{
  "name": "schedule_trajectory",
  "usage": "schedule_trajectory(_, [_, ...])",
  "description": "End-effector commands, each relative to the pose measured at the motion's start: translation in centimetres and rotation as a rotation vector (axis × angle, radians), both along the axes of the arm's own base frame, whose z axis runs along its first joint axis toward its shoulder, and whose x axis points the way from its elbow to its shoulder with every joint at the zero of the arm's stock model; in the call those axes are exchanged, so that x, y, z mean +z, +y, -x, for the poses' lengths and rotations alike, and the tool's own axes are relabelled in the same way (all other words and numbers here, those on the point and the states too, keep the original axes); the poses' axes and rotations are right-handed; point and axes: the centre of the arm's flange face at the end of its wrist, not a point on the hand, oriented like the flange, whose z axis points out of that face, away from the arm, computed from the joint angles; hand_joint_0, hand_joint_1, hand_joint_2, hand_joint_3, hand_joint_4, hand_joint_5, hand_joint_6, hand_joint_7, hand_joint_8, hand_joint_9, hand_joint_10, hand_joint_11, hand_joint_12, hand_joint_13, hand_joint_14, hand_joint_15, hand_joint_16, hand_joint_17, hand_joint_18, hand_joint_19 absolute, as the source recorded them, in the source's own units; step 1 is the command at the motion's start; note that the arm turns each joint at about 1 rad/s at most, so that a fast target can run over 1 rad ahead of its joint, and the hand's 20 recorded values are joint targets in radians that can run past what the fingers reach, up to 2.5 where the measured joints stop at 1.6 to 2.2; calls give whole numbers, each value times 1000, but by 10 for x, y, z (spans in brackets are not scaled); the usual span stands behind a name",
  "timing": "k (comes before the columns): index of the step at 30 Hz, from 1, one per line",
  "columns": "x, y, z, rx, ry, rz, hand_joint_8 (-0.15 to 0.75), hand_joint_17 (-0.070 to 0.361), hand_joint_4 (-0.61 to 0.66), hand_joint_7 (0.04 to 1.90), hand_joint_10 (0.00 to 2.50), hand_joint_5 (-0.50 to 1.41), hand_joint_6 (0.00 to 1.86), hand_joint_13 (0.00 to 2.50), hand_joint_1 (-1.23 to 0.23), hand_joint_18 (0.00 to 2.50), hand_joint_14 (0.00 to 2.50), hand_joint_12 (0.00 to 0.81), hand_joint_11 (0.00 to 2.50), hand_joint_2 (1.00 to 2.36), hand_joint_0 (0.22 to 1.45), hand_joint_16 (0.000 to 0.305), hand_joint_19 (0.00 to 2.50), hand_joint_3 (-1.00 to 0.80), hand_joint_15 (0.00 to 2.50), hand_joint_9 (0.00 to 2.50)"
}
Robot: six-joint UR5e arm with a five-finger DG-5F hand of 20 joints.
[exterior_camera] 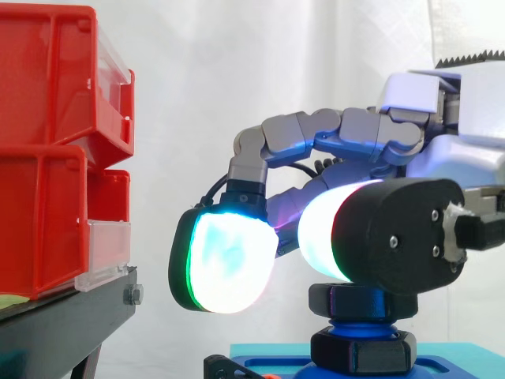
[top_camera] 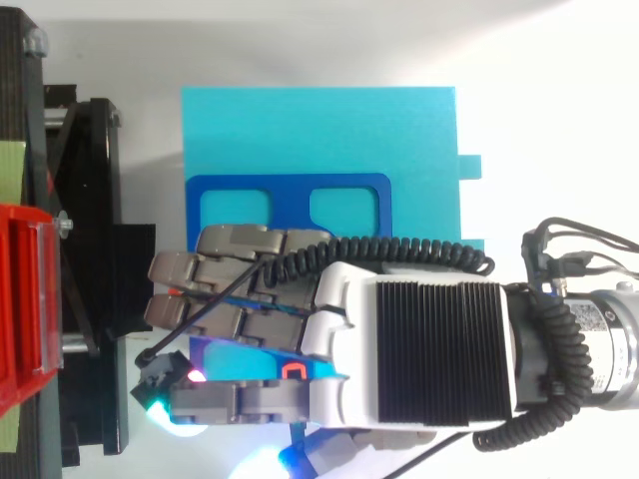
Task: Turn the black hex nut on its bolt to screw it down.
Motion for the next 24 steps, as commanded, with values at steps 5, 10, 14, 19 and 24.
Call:
schedule_trajectory(5, [-3, -14, 0, 21, 13, 41, 218, 98, -123, 1193, 5, -87, 506, 450, -337, 401, 0, 279, 148, 1000, 516, 43, 195, -500, 0, 610])
schedule_trajectory(10, [-3, -26, 1, 33, 18, 63, 217, 97, -144, 1210, 5, -79, 506, 449, -323, 404, 0, 278, 140, 1000, 517, 43, 191, -500, 0, 621])
schedule_trajectory(14, [-4, -32, 1, 51, 20, 70, 215, 97, -124, 1225, 5, -69, 505, 448, -281, 391, 0, 277, 133, 1000, 520, 43, 193, -500, 0, 620])
schedule_trajectory(19, [-4, -41, 2, 55, 22, 85, 216, 98, -77, 1240, 5, -56, 504, 442, -180, 379, 0, 279, 136, 1000, 512, 44, 200, -500, 0, 626])
schedule_trajectory(24, [-3, -44, 2, 65, 22, 91, 221, 101, -59, 1251, 5, -52, 503, 437, -136, 369, 0, 283, 129, 1000, 504, 45, 201, -500, 0, 630])
